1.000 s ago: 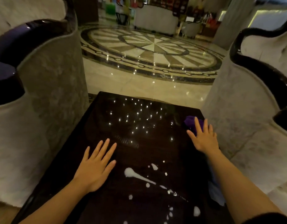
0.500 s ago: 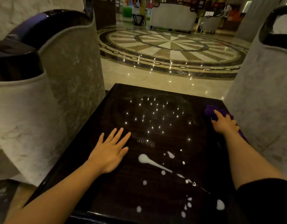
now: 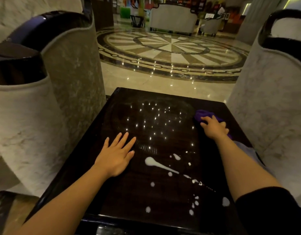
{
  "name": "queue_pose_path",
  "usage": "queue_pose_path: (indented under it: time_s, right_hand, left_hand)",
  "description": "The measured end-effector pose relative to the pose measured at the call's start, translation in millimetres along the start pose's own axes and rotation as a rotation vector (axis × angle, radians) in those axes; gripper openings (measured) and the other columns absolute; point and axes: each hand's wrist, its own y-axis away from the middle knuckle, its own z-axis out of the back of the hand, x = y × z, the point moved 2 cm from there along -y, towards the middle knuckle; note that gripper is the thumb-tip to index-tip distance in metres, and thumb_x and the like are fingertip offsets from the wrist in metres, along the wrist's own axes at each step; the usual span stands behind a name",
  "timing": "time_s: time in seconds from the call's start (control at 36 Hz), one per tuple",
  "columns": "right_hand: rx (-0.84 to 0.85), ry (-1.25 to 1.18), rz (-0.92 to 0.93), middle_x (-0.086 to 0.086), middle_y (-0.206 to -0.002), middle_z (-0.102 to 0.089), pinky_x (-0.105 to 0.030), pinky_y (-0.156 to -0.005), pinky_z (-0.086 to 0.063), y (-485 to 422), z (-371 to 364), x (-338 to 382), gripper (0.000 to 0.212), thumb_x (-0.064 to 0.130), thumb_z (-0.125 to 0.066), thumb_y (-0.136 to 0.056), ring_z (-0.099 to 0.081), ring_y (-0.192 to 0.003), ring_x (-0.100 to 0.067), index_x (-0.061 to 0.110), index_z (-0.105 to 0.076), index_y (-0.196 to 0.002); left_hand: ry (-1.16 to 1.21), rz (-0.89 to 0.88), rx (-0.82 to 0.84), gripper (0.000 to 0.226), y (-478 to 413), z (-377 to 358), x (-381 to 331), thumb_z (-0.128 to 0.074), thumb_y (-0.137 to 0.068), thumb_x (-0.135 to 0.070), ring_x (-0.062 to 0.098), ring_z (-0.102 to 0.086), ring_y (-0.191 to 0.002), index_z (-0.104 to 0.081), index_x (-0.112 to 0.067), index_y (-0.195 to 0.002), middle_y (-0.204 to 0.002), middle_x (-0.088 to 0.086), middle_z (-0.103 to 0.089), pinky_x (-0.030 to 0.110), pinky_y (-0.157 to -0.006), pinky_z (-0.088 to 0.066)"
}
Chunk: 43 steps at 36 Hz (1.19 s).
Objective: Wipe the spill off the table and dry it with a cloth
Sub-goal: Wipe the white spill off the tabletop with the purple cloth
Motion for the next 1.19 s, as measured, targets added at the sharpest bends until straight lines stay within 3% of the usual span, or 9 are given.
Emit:
queue_pose_path:
  time_s: [0.36,0.61,0.81,1.0,1.19]
  right_hand:
    - [0.025,-0.059,0.291,0.002,-0.136,-0.048,-0.047,-0.096,-0.028,57,-22,39,0.024,0.029,-0.047,-0.091,-0.035,-0.118,-0.032,0.038,-0.051,-0.113]
    - [0.105,0.016,0.464,0.007,-0.145,-0.037,-0.041,-0.096,-0.028,99,-39,63,0.049,0.035,-0.04,-0.093,-0.036,-0.117,-0.029,0.042,-0.02,-0.137]
    - [0.151,0.076,0.576,0.007,-0.148,-0.032,-0.041,-0.096,-0.027,131,-42,73,0.042,0.042,-0.038,-0.092,-0.032,-0.121,-0.029,0.042,-0.031,-0.134]
    - [0.188,0.018,0.671,0.007,-0.146,-0.035,-0.032,-0.089,-0.021,162,-46,73,0.036,0.036,-0.043,-0.092,-0.034,-0.108,-0.02,0.04,-0.042,-0.127]
    - [0.229,0.004,0.783,0.007,-0.142,-0.041,-0.032,-0.086,-0.029,199,-44,70,0.034,0.032,-0.047,-0.09,-0.03,-0.093,-0.012,0.037,-0.048,-0.124]
  left_hand:
    - [-0.018,-0.006,-0.003,0.052,2,4,-3,-0.015,-0.097,-0.042,0.019,0.014,-0.143,0.004,-0.03,-0.145,-0.157,0.0,0.01,0.048,-0.116,0.007]
    - [-0.011,-0.004,-0.019,0.052,-1,1,-2,-0.015,-0.097,-0.042,0.02,0.012,-0.144,0.001,-0.03,-0.145,-0.157,0.001,0.008,0.048,-0.116,0.006]
    - [-0.039,-0.004,-0.034,0.052,2,1,-2,-0.014,-0.097,-0.041,0.021,0.006,-0.145,-0.002,-0.027,-0.146,-0.158,0.003,0.004,0.046,-0.117,0.001]
    - [-0.018,0.022,0.001,0.051,8,4,-7,-0.016,-0.098,-0.038,0.023,0.005,-0.145,-0.004,-0.025,-0.146,-0.158,0.003,0.002,0.048,-0.116,-0.001]
    - [-0.007,0.015,0.009,0.051,25,1,-8,-0.017,-0.098,-0.038,0.023,0.006,-0.145,-0.004,-0.025,-0.146,-0.158,0.003,0.003,0.047,-0.117,0.001]
